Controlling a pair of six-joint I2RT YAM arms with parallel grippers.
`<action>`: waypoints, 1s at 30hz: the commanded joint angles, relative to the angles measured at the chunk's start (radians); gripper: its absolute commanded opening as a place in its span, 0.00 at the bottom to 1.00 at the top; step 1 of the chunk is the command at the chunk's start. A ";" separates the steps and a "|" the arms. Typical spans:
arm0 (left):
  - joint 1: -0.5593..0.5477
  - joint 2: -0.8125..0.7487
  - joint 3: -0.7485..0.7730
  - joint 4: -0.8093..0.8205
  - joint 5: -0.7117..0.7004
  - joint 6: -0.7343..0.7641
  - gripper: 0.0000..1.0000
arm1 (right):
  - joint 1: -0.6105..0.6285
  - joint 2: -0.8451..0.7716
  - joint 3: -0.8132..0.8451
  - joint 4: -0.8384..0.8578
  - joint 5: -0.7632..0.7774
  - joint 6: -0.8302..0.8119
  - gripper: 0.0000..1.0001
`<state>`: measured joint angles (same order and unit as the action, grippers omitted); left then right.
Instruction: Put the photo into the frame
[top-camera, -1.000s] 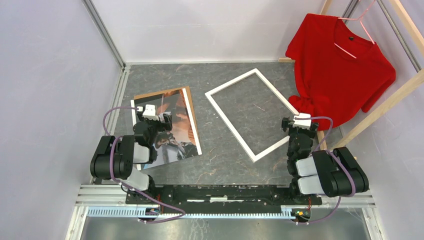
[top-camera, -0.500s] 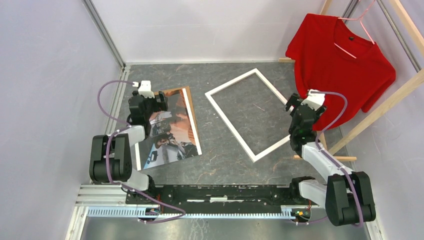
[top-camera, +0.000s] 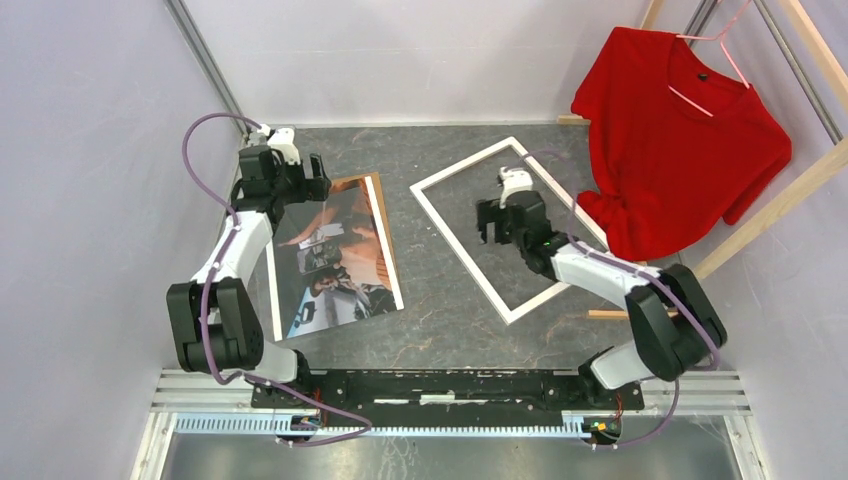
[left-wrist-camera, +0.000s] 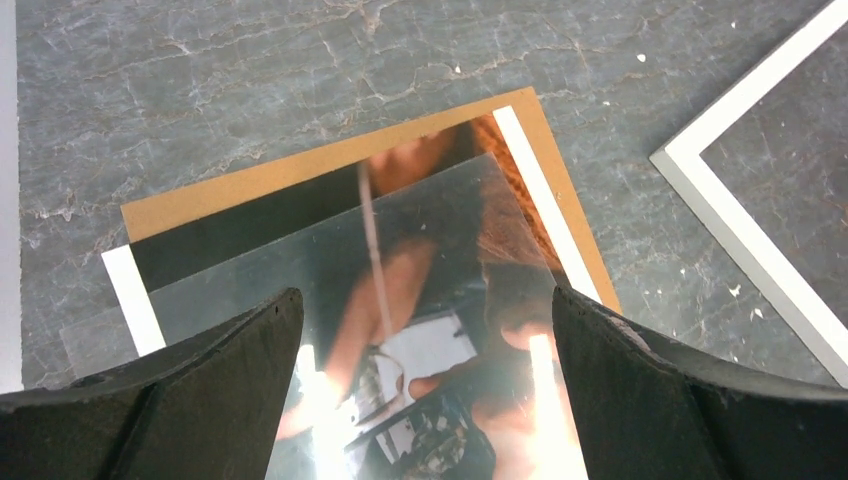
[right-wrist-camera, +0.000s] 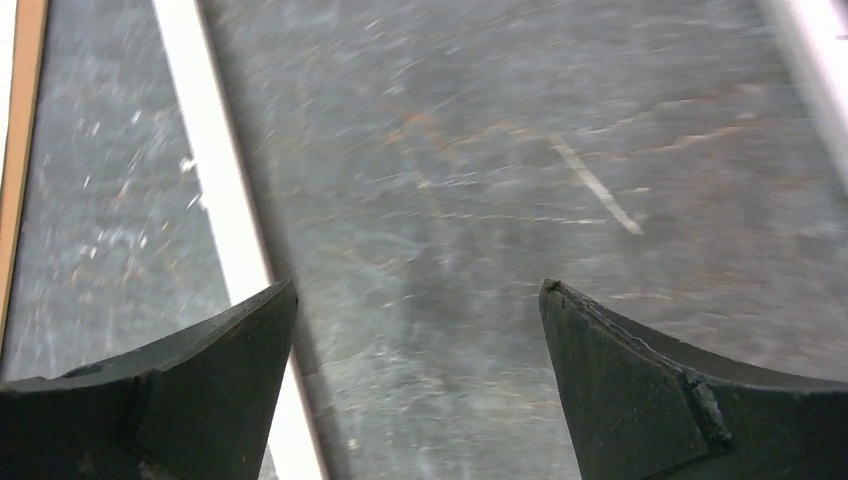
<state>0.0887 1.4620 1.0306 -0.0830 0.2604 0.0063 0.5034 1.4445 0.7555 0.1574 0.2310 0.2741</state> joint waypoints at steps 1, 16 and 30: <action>0.002 -0.063 0.048 -0.186 0.017 0.098 1.00 | 0.084 0.103 0.094 -0.061 -0.095 -0.060 0.98; 0.001 -0.114 -0.023 -0.268 0.028 0.118 1.00 | 0.216 0.256 0.122 -0.116 -0.071 -0.098 0.84; -0.032 -0.084 -0.030 -0.287 0.078 0.107 1.00 | 0.253 0.266 0.189 -0.185 -0.013 -0.054 0.18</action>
<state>0.0780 1.3796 1.0077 -0.3668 0.2989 0.0784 0.7528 1.7153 0.8669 0.0269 0.1734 0.1974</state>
